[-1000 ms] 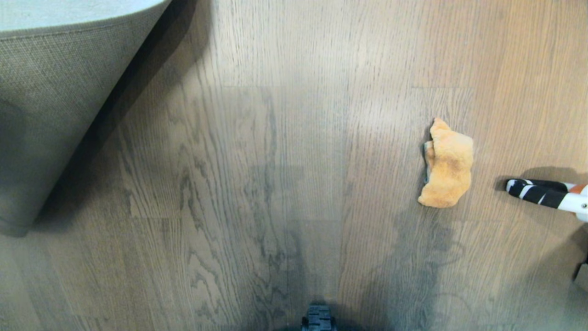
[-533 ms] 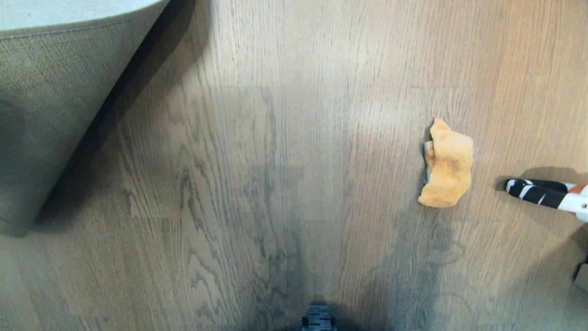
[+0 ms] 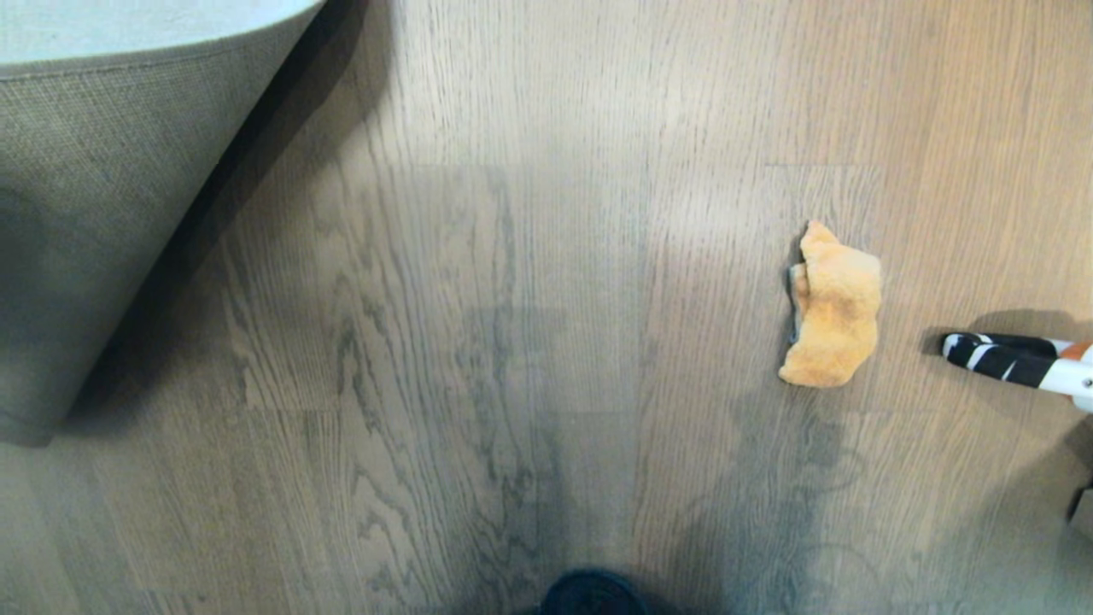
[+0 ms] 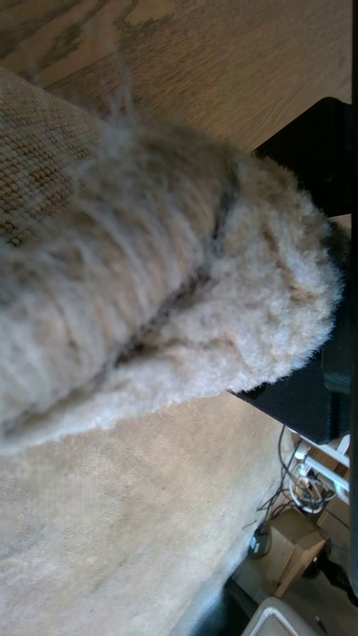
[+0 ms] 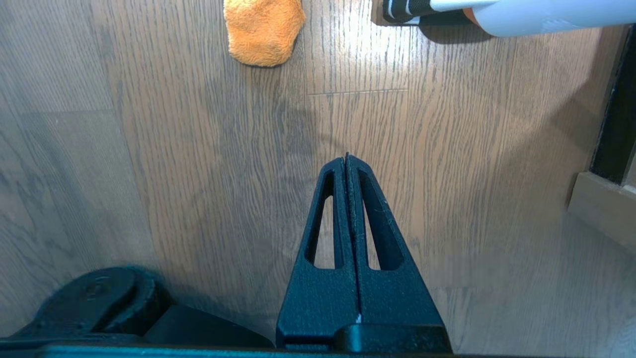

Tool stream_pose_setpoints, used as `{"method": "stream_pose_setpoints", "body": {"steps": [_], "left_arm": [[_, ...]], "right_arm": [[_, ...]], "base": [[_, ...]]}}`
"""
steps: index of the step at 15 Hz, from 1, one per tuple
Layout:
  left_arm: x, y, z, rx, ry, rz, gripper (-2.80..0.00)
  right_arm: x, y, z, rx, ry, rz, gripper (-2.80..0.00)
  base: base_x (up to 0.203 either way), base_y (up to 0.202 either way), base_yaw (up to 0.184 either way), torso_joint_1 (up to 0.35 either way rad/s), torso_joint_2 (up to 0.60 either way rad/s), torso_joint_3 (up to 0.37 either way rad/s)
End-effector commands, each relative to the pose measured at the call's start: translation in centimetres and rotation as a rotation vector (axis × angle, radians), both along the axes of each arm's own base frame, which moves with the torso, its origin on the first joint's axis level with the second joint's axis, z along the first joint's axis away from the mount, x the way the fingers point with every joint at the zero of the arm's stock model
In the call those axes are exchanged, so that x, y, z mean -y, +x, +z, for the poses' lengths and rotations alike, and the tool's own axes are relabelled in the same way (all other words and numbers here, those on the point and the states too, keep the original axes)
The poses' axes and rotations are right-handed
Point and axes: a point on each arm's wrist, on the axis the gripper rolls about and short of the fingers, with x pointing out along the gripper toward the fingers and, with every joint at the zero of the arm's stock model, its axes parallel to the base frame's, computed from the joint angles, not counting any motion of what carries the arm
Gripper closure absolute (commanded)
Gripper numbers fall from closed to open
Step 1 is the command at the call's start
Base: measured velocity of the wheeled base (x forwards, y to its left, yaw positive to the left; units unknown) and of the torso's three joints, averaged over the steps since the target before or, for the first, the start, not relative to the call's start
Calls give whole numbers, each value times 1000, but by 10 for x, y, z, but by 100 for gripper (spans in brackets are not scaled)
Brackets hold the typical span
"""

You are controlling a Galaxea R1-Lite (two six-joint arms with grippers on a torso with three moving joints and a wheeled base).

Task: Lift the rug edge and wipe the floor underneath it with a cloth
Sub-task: Pick up the rag

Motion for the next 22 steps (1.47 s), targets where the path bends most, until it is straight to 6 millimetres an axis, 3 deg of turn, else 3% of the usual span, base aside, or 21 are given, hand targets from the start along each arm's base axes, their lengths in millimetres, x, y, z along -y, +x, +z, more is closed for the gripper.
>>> {"method": "stream_pose_setpoints", "body": {"steps": [1,12,22], "left_arm": [[-1,0,0,-2,3,-1,0],[1,-2,1,5,4,2,0],[2,-10,-3,-16,-39,35,0]], "right_arm": [[0,0,0,1,1,0,0],[0,0,0,1,1,0,0],[0,0,0,1,1,0,0]], "base": [[3,110,-7,2,0,3],[0,184,-3,4,2,2],[0,8,0,0,0,0]]}}
